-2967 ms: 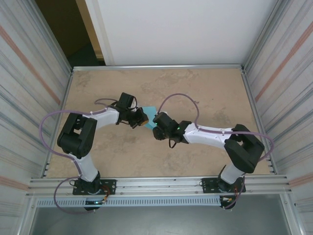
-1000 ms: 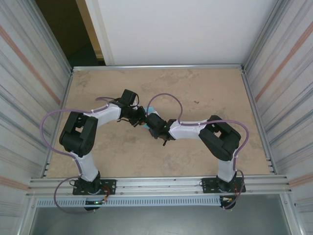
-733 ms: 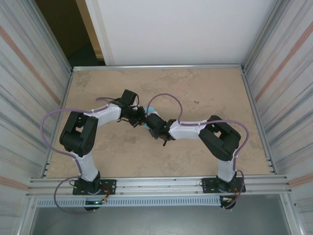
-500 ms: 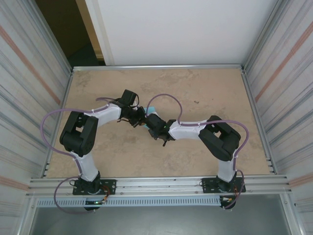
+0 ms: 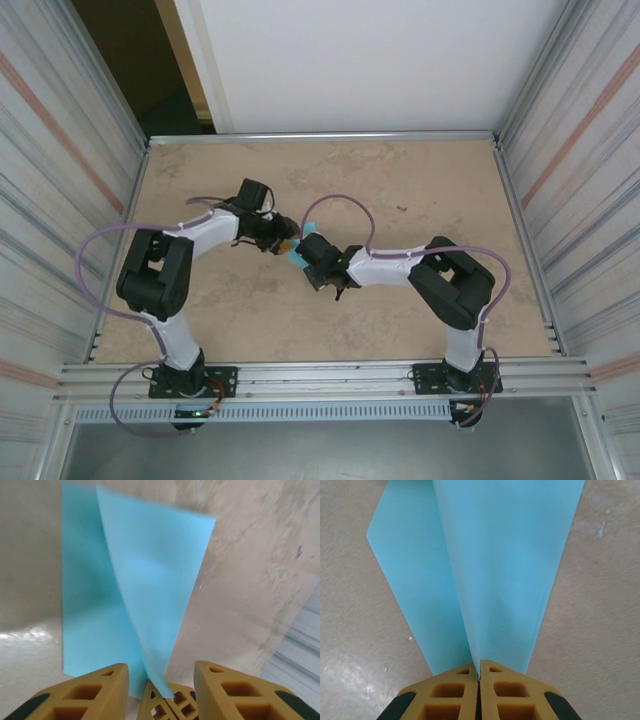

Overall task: Fold a paper plane with a square sheet of paper (pick it up from the middle)
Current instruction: Fourth fold the wing at the center of the table.

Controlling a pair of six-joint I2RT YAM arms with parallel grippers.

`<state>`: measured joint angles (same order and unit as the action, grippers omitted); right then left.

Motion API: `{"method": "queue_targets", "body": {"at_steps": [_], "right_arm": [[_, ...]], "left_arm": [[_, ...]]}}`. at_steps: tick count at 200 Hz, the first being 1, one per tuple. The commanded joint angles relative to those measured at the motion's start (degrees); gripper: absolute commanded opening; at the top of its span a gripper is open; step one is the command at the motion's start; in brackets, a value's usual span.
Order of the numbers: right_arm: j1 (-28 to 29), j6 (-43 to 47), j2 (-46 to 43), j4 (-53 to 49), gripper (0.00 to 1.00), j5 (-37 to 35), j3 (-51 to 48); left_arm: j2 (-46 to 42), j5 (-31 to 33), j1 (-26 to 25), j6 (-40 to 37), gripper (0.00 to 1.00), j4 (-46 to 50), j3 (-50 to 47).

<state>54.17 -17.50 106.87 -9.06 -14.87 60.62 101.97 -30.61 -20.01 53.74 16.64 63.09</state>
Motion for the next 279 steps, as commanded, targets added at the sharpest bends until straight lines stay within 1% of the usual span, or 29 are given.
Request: {"method": "queue_targets", "body": {"at_steps": [1,28,59,91,116,141,160,190,229,279], "right_arm": [[-1.65,-1.46,-3.15,0.55,0.08,5.88,-1.87],[-3.93,-3.00,-4.92,2.07,0.07,12.87,-3.33],[-6.75,-5.03,-6.14,4.81,0.06,21.13,-5.43],[-10.04,-7.49,-6.54,7.97,0.06,28.17,-7.76],[-11.84,-9.06,-6.50,10.02,0.06,32.88,-8.97],[-13.01,-10.29,-6.17,11.30,0.06,35.22,-9.85],[-13.91,-11.22,-6.24,12.92,0.06,36.72,-10.89],[-15.74,-13.55,-6.28,16.45,0.06,40.15,-12.92],[-18.18,-16.78,-5.74,21.70,0.06,45.14,-15.59],[-19.90,-19.24,-4.77,25.22,0.06,48.40,-17.52]], "left_arm": [[-5.31,-0.98,3.12,-1.79,0.45,-0.21,-0.72],[-8.79,-1.74,5.27,-2.12,0.49,-3.25,-4.15],[-11.66,-4.14,5.32,-1.60,0.50,-10.41,-9.63],[-12.85,-7.13,4.27,-0.78,0.50,-18.25,-15.22],[-11.71,-9.29,1.98,-0.83,0.51,-22.81,-17.54],[-9.52,-10.16,-0.38,-0.83,0.51,-26.09,-18.61],[-7.93,-10.52,-1.19,0.19,0.50,-28.97,-19.76],[-5.86,-11.56,-1.92,1.27,0.46,-32.64,-20.96],[-3.32,-12.10,-3.49,0.47,0.43,-32.90,-19.81],[-0.48,-12.50,-4.77,-1.17,0.42,-30.87,-16.71]]}}
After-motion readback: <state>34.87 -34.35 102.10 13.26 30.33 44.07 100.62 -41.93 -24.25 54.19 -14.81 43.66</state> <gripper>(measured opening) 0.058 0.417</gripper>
